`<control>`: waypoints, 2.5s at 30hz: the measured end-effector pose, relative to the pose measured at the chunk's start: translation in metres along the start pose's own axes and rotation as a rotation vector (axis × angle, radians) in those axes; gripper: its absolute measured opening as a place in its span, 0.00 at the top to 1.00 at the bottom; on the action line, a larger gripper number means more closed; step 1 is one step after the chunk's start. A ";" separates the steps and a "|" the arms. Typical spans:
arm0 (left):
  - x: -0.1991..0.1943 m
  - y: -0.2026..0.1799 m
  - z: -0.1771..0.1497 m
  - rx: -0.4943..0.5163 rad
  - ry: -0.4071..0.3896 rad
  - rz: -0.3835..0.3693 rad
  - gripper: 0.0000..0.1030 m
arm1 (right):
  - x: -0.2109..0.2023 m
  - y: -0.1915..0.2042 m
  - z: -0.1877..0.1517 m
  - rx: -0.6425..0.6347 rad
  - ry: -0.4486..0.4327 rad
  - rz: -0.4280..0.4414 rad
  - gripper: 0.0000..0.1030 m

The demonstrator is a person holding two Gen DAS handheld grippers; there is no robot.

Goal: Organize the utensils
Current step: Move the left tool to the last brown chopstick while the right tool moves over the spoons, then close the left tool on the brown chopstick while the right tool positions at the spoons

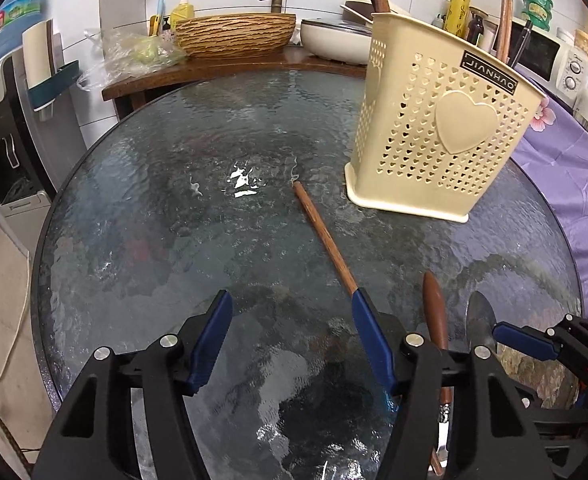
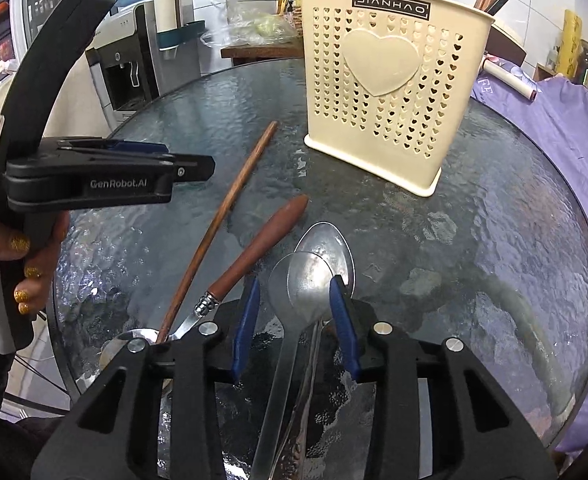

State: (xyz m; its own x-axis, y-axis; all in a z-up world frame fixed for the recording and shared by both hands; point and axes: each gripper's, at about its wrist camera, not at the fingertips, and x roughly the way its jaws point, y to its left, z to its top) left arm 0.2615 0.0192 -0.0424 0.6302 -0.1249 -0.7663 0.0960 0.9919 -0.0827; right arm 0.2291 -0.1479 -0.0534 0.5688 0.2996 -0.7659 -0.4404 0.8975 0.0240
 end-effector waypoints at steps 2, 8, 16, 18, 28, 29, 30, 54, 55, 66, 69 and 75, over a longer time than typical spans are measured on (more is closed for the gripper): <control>0.001 0.001 0.002 -0.001 0.000 0.004 0.41 | 0.001 0.001 0.000 -0.004 0.003 -0.001 0.64; 0.006 0.002 0.005 -0.008 0.007 0.014 0.41 | 0.005 0.004 0.002 -0.024 0.015 -0.022 0.64; 0.019 0.001 0.020 0.005 0.030 0.032 0.41 | 0.008 0.004 0.002 -0.017 0.021 -0.017 0.71; 0.023 -0.001 0.024 0.005 0.039 0.031 0.41 | 0.007 0.004 0.002 -0.019 0.022 -0.014 0.71; 0.045 -0.016 0.043 0.053 0.070 0.096 0.41 | 0.003 -0.003 0.004 0.008 0.009 0.022 0.70; 0.048 -0.017 0.043 0.052 0.077 0.098 0.41 | 0.003 -0.004 0.004 0.011 0.010 0.020 0.69; 0.049 -0.018 0.043 0.052 0.079 0.102 0.42 | 0.003 -0.005 0.004 0.014 0.009 0.019 0.68; 0.049 -0.024 0.042 0.046 0.100 0.042 0.90 | 0.002 -0.002 0.003 0.012 -0.001 0.007 0.58; 0.048 -0.022 0.041 0.045 0.102 0.038 0.90 | 0.003 -0.002 0.004 0.015 -0.004 0.005 0.58; 0.042 -0.003 0.037 0.061 0.122 0.003 0.90 | 0.011 0.006 0.007 -0.022 0.020 -0.028 0.58; 0.042 -0.005 0.037 0.065 0.119 0.012 0.90 | 0.014 0.006 0.007 -0.023 0.034 -0.037 0.58; 0.042 -0.005 0.037 0.051 0.114 0.011 0.90 | 0.018 0.003 0.008 -0.015 0.036 -0.030 0.68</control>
State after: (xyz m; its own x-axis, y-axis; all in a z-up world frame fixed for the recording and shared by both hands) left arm 0.3167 0.0079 -0.0506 0.5399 -0.1082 -0.8347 0.1308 0.9904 -0.0439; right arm 0.2433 -0.1373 -0.0618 0.5566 0.2603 -0.7889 -0.4337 0.9010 -0.0087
